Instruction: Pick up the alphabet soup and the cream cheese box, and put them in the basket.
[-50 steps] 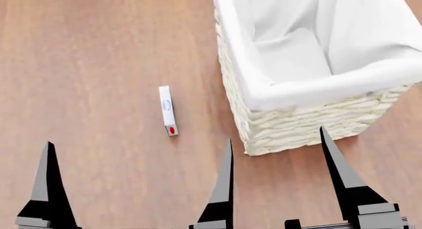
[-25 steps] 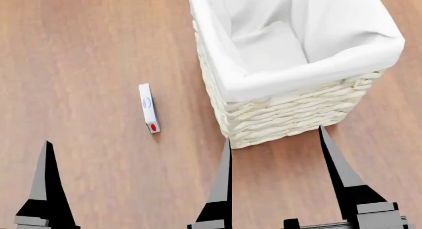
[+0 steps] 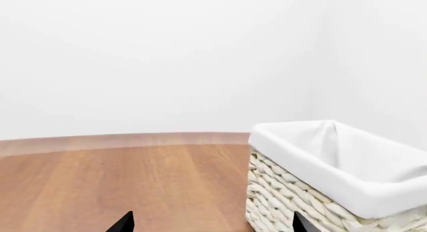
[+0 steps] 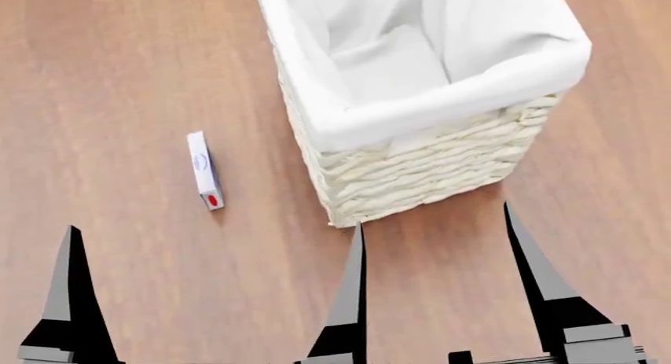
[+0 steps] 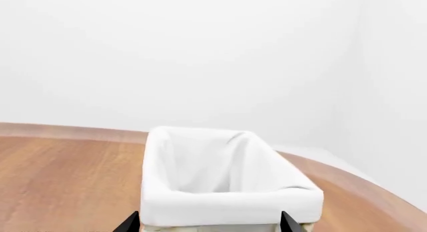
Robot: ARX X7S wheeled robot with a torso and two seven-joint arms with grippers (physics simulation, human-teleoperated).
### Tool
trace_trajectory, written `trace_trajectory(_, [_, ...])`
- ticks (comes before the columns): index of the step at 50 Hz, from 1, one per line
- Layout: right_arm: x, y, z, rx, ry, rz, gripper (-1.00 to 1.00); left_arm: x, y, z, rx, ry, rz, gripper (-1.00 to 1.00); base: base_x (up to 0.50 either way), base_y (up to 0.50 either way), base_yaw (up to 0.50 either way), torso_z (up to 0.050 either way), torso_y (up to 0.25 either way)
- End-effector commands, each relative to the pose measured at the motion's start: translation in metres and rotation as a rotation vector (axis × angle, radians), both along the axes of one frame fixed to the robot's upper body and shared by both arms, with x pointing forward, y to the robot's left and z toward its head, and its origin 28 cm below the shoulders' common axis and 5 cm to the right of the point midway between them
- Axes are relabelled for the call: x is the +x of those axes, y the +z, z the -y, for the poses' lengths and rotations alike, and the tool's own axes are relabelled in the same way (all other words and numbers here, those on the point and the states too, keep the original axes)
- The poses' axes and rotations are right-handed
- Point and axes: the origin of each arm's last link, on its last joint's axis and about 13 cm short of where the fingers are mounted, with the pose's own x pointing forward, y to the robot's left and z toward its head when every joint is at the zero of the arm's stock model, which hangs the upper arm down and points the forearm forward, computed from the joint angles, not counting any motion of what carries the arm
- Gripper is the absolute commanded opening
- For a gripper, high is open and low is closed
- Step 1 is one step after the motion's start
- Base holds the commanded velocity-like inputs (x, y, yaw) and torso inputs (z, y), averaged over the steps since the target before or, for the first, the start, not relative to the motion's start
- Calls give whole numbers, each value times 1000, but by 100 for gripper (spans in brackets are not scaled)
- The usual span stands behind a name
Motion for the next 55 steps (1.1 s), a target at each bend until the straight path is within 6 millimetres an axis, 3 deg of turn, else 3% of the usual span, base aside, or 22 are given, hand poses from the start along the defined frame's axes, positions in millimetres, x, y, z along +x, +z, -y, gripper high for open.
trace_trajectory(1, [0,0,0,-3,-2,-6,100,0,0,0,-5,-2,-2,100,0,0,-184,0,0])
trace_trajectory(39, [-2,-2,-2,-7,-51,-41,100,-1,-2,-1,-10,-6,-7,100,0,0,-112,0,0])
trace_trajectory(55, [-26,-14,1,-4,-51,-161,100,-1,-4,-1,-21,-9,-8,100,0,0,0,0,0])
